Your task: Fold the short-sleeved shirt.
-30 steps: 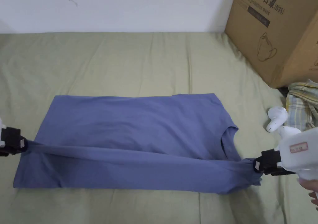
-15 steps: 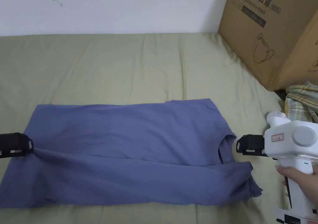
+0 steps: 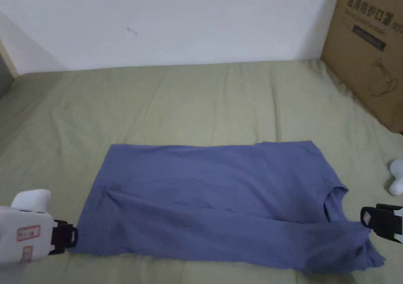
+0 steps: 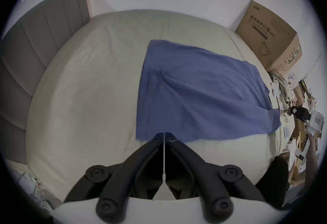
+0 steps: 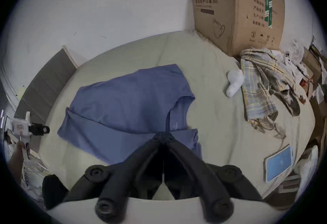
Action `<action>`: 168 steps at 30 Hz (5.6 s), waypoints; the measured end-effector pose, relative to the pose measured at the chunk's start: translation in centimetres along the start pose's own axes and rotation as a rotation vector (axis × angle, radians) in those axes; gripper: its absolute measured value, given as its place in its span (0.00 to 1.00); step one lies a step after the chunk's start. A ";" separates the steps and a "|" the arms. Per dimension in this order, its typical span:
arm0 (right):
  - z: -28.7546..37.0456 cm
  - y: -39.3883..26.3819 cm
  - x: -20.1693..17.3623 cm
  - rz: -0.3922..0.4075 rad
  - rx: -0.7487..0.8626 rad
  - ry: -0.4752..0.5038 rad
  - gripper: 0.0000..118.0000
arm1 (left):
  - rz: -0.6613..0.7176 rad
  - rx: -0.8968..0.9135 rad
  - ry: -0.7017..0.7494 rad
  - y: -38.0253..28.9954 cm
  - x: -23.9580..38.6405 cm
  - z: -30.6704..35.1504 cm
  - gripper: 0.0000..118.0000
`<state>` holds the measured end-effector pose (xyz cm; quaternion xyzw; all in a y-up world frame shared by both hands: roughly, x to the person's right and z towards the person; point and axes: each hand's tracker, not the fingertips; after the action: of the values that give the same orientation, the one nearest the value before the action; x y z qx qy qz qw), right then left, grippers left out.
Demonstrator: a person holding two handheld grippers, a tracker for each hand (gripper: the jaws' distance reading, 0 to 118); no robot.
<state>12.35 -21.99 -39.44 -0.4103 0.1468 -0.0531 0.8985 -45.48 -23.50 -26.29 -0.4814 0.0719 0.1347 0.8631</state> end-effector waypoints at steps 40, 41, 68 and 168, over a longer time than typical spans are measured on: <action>-10.6 -2.2 5.3 0.099 -0.377 -0.180 0.66 | 0.029 -0.008 0.033 0.3 0.7 -3.2 0.03; -10.2 -2.1 5.0 0.106 -0.371 -0.173 0.49 | 0.029 -0.006 0.033 0.2 0.7 -3.2 0.03; 1.3 -5.4 5.8 0.089 -0.229 -0.186 0.83 | 0.098 -0.008 -0.012 -9.6 -0.5 4.2 1.00; 1.0 -6.3 6.5 -0.117 -0.221 -0.029 0.54 | -0.072 -0.091 -0.092 -8.4 -2.3 2.2 0.41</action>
<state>18.98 -26.83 -35.53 -0.5153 0.1144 -0.0832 0.8452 -45.20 -26.21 -17.73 -0.5158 0.0088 0.1286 0.8470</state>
